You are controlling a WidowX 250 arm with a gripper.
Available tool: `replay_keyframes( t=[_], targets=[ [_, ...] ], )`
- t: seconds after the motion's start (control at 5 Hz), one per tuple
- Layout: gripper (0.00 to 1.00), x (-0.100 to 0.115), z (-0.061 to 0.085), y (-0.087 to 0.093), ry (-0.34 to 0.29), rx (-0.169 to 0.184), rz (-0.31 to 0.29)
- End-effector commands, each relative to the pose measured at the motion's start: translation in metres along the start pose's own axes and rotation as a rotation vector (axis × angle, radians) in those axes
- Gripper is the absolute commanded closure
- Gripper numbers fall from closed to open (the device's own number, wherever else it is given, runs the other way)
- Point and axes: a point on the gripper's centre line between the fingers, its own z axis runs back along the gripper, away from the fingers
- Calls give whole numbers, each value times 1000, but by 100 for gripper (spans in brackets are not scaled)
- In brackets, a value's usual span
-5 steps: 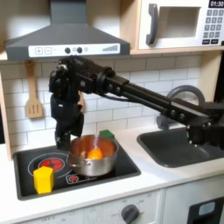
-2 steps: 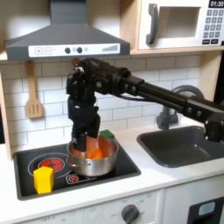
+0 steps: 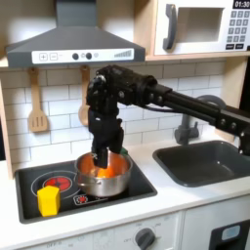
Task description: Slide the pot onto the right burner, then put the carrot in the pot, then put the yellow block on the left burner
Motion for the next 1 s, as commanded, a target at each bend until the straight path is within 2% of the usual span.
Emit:
replay_keyframes(
  t=[0.0, 0.6, 0.8],
  targets=[
    [0, -15, -2, -13, 14, -9, -54],
    [0, -58, 0, -41, 60, -25, -204],
    [0, -76, 2, -45, 79, 8, -266]
  ],
)
